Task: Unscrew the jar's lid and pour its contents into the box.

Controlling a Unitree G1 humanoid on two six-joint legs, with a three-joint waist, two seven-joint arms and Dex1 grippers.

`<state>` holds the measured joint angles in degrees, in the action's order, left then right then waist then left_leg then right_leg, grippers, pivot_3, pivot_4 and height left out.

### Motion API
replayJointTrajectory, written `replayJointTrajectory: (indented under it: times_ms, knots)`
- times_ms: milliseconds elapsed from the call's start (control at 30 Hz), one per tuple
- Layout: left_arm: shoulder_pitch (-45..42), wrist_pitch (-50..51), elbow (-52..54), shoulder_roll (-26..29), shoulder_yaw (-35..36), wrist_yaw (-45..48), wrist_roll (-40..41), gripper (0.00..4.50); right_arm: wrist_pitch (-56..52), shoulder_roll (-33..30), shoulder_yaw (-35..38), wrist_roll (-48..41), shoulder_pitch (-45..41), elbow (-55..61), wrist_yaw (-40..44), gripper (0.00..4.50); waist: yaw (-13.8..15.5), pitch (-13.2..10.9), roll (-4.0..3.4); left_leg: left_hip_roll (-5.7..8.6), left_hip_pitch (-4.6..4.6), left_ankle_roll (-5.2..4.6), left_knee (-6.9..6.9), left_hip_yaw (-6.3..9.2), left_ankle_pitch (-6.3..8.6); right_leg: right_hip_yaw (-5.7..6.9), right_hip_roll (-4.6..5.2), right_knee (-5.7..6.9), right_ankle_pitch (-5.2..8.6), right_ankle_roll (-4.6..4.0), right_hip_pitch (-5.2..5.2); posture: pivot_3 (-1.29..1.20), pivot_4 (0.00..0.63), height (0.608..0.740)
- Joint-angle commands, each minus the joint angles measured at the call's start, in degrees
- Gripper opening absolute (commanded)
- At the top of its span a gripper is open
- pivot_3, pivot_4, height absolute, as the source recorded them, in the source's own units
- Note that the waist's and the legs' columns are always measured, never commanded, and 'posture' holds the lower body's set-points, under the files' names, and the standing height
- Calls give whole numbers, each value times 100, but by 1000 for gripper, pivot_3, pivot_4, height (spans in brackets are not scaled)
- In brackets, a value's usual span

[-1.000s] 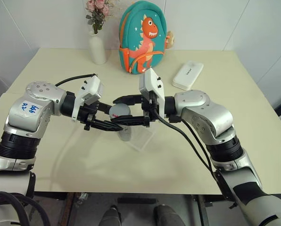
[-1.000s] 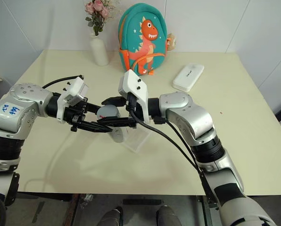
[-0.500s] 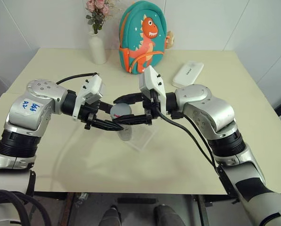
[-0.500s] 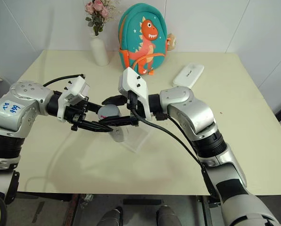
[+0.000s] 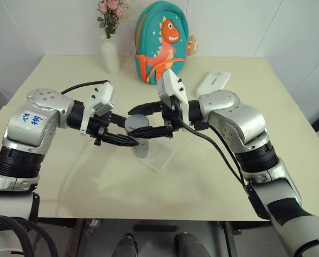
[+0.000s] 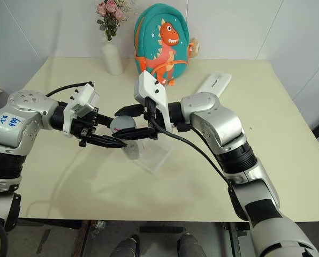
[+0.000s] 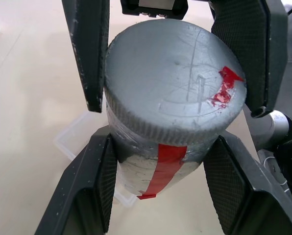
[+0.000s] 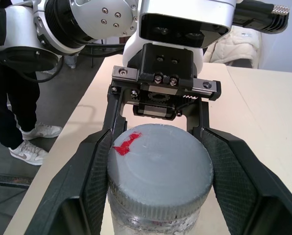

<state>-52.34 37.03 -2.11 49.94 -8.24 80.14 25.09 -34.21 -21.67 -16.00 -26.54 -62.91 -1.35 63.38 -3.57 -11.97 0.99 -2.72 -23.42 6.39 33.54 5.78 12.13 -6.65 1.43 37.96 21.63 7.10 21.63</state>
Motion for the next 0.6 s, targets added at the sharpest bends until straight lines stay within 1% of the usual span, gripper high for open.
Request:
replayJointTrajectory:
  times_ms: [33, 333, 600]
  knots:
    - [164, 116, 118, 104, -239, 418, 21, 2390, 407, -223, 716, 162, -446, -177, -312, 2574, 1, -1, 0, 0, 0, 0, 0, 0, 0, 0, 0, 0, 0, 0, 0, 0, 150, 740]
    - [221, 104, 141, 2, -142, 279, 31, 2390, 418, -166, 741, 128, -458, -199, -391, 2574, 0, -2, 0, 0, 0, 0, 1, 0, 0, 1, 0, 1, 0, 0, 0, 0, 150, 740]
    - [312, -45, 142, -287, 112, -121, 14, 2390, 247, -44, 739, 4, -225, 110, -572, 2574, 5, -2, 0, 0, -2, 0, 7, 1, 0, 1, 1, 4, 0, 0, 0, 0, 150, 740]
